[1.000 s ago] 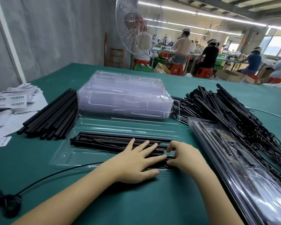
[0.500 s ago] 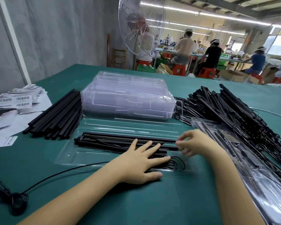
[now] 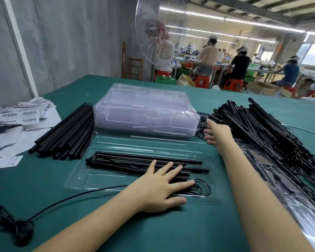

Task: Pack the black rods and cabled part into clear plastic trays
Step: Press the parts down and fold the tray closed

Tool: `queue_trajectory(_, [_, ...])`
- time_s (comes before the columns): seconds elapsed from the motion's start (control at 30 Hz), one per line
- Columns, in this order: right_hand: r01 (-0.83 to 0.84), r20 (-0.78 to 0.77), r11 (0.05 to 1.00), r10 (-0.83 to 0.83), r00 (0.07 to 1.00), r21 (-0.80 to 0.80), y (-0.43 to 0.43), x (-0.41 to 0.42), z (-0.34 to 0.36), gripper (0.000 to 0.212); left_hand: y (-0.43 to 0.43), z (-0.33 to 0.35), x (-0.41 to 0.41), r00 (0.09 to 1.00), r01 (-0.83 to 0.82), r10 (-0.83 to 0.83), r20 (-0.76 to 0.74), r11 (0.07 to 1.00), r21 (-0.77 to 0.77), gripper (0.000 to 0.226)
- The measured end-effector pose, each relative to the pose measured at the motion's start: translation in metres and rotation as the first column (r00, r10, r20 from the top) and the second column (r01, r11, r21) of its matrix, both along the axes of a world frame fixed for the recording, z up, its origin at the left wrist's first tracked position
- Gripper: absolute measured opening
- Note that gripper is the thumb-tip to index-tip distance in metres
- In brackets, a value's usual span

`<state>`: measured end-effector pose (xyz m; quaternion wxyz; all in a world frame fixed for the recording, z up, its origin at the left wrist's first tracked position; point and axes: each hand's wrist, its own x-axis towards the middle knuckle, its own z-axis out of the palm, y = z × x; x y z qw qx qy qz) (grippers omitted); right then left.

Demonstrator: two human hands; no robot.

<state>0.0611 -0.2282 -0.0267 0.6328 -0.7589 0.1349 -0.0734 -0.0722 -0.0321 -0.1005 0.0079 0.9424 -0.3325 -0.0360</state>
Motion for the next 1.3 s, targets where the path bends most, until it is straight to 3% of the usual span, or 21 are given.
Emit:
queue_trajectory(0.1, [0.038,0.068,0.994,-0.045,0.997,0.100,-0.001,-0.009,0.001,0.028,0.001,0.000,0.000,1.000,-0.001,0.001,0.002,1.000,0.002,0.053])
queue_trajectory(0.3, [0.065,0.152,0.972,-0.101,0.983,0.225,-0.002,-0.054,-0.002,0.042,0.002,-0.001,0.001,1.000,-0.013,0.012,-0.003,1.000,-0.013,0.053])
queue_trajectory(0.4, [0.052,0.109,0.975,-0.077,0.991,0.215,-0.003,-0.078,-0.004,0.051,0.002,-0.002,0.002,1.000,-0.016,0.016,-0.008,1.000,-0.018,0.051])
queue_trajectory(0.5, [-0.065,0.007,0.981,0.065,0.998,0.182,-0.013,-0.104,-0.007,0.069,0.003,-0.003,0.002,1.000,-0.017,0.017,-0.021,1.000,-0.019,0.050])
queue_trajectory(0.57, [-0.111,-0.074,0.990,0.118,0.990,0.084,-0.016,-0.120,-0.010,0.061,0.003,-0.003,0.003,0.999,-0.019,0.018,-0.030,1.000,-0.020,0.049])
queue_trajectory(0.7, [-0.156,-0.135,0.953,0.124,0.983,-0.261,-0.010,-0.141,-0.026,0.010,0.002,-0.004,0.003,1.000,-0.016,0.016,-0.011,1.000,-0.018,0.048])
queue_trajectory(0.83, [-0.188,-0.217,0.748,0.060,0.974,-0.637,-0.002,-0.151,-0.041,0.005,-0.001,-0.004,0.001,1.000,-0.023,0.023,-0.008,0.999,-0.040,0.046])
queue_trajectory(0.97, [-0.220,-0.174,0.699,0.137,0.975,-0.680,-0.001,-0.155,-0.044,0.036,-0.004,-0.004,-0.002,0.999,-0.032,0.033,0.022,0.999,-0.036,0.050])
queue_trajectory(1.07, [-0.261,-0.198,0.663,0.171,0.965,-0.702,-0.005,-0.154,-0.048,0.034,-0.003,-0.003,-0.003,0.998,-0.043,0.044,0.051,0.999,-0.029,0.056])
queue_trajectory(1.3, [-0.247,-0.190,0.699,0.160,0.969,-0.671,-0.010,-0.149,-0.053,0.032,0.012,0.009,-0.006,0.999,0.046,-0.045,0.021,0.998,-0.040,0.060])
